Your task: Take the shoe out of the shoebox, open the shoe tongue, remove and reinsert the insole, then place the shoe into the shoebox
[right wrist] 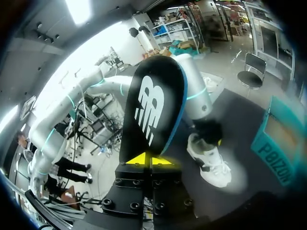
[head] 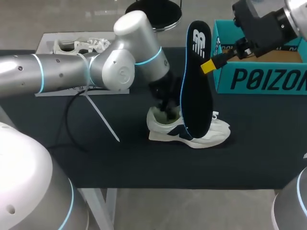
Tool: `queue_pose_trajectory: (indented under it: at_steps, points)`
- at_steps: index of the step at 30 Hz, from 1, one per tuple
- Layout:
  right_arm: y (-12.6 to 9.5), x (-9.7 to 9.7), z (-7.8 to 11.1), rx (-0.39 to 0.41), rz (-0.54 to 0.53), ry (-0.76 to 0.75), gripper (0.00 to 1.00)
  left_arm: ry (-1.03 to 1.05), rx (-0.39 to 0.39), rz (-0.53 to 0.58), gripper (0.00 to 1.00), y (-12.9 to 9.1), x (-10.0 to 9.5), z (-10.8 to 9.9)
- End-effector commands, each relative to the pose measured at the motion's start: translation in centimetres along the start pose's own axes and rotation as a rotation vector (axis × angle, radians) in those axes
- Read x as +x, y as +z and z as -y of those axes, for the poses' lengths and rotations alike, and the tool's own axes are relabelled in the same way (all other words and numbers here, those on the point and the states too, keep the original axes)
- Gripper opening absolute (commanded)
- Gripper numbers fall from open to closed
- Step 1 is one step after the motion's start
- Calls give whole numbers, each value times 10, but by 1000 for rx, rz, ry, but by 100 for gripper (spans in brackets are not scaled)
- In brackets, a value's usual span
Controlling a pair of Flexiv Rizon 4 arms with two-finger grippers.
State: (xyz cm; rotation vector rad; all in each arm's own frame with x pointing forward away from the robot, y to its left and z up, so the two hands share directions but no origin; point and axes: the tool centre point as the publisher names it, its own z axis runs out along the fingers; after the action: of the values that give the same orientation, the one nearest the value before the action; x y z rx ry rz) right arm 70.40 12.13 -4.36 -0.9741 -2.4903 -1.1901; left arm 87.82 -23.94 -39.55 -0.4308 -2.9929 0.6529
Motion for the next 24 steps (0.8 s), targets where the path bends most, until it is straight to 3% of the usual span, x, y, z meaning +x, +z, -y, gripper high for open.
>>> queue_pose_trajectory:
  at_steps: [1,14,24]
  points:
    - [2,-1,-2,4,1,1,0,3,-10,0,0,2,-3,0]
    - [2,-1,-2,4,1,1,0,12,-15,-23,0,8,-3,-3]
    - [2,-1,-2,4,1,1,0,131,44,-104,0,-10,-10,3]
